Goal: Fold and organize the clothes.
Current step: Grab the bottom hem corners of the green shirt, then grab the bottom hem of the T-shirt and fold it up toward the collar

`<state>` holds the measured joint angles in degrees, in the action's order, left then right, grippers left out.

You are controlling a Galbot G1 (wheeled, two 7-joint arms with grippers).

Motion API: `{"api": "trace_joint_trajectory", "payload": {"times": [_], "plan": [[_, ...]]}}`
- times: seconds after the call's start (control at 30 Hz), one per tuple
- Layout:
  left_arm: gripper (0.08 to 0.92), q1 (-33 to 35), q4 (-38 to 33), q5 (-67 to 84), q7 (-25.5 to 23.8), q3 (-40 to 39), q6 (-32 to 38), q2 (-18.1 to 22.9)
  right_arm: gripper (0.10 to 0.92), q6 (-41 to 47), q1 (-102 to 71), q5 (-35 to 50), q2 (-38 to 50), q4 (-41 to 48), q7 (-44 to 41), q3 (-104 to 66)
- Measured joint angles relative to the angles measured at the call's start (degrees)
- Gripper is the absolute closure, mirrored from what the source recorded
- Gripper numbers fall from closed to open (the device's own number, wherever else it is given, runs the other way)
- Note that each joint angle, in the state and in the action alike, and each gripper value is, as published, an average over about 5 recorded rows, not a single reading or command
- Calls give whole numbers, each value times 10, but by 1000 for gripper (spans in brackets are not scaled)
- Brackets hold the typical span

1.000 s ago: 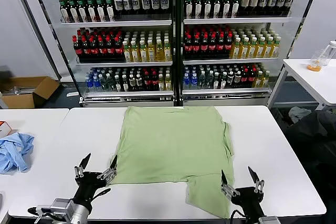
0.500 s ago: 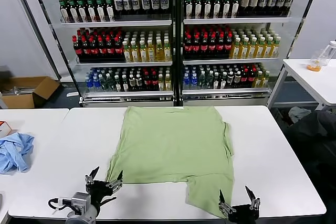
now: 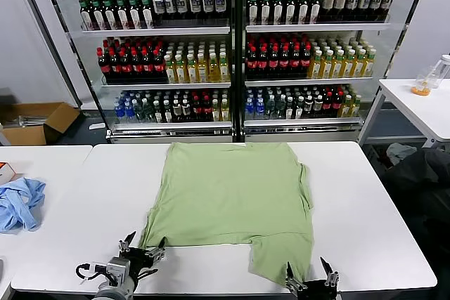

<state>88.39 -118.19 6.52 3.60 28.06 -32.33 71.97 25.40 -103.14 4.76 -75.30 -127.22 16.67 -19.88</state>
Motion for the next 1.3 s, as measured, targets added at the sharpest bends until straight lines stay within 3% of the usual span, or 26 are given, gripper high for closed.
{"api": "trace_joint_trajectory", "payload": {"times": [0.57, 0.8, 1.3], "plan": [[841, 14, -5, 19, -16, -2, -4, 2, 709, 14, -7, 47, 9, -2, -21, 4], [898, 26, -22, 41, -23, 2, -4, 5, 895, -12, -14, 57, 20, -14, -35, -8], [906, 57, -111, 92, -25, 41, 14, -15, 920, -76, -12, 98, 57, -85, -42, -79]]}}
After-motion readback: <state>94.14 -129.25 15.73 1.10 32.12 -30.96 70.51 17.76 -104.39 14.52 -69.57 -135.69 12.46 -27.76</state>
